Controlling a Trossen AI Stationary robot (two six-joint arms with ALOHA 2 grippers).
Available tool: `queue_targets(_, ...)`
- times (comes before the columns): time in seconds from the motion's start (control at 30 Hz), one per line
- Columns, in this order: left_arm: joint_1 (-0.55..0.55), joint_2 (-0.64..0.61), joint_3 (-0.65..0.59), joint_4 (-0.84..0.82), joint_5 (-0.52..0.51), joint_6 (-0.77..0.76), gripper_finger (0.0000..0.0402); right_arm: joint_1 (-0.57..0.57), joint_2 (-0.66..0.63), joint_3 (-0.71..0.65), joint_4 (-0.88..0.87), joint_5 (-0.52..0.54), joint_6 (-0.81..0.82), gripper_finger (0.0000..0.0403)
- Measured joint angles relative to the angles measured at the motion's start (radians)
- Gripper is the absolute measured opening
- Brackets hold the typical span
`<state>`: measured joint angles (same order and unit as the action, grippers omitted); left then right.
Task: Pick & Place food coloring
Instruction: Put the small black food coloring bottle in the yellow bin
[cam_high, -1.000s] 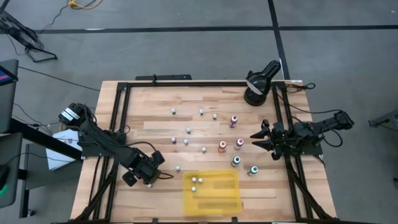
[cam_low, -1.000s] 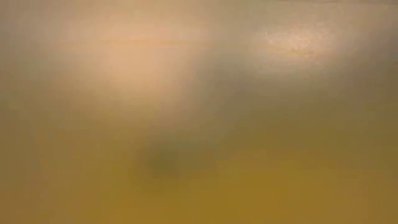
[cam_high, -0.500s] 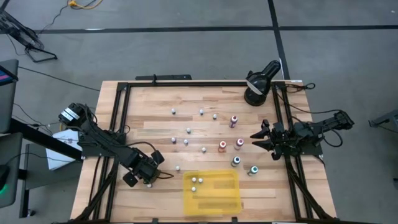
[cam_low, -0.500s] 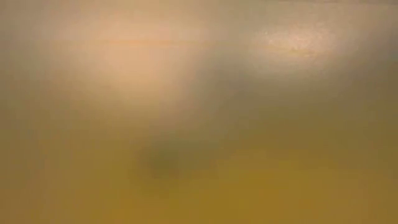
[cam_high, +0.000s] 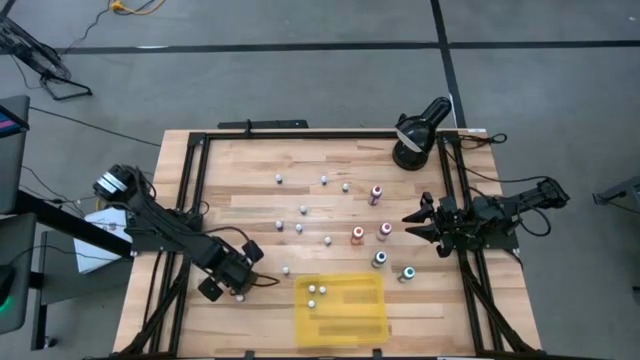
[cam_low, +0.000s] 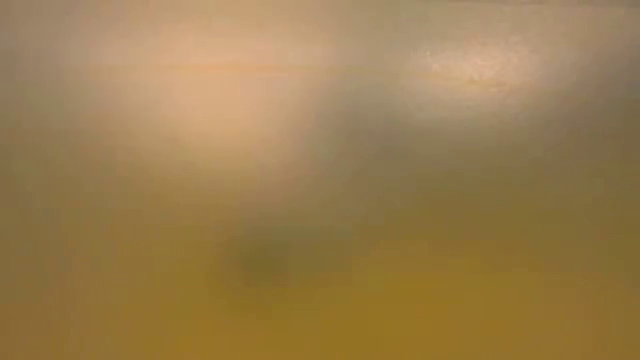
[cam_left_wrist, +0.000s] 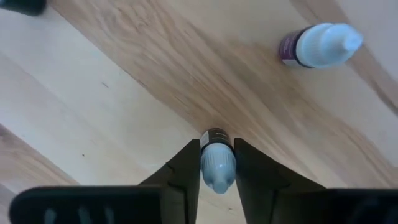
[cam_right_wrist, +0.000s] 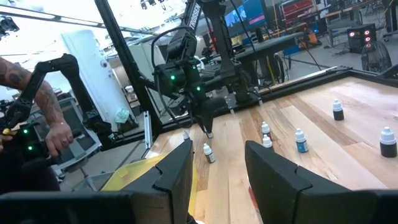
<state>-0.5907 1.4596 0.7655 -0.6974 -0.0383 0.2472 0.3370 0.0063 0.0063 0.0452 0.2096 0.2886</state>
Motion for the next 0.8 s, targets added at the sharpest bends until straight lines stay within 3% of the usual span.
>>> queue_targets(0.53,0.056,-0.229,0.095,-0.08,0.015,-0.221,0.0077,0.0,0.0,0.0,0.0,0.0,0.0,0.0139)
queue_targets(0.8,0.056,-0.252,0.096,-0.099,0.016,-0.261,0.007,0.0,0.0,0.0,0.0,0.0,0.0,0.0137)
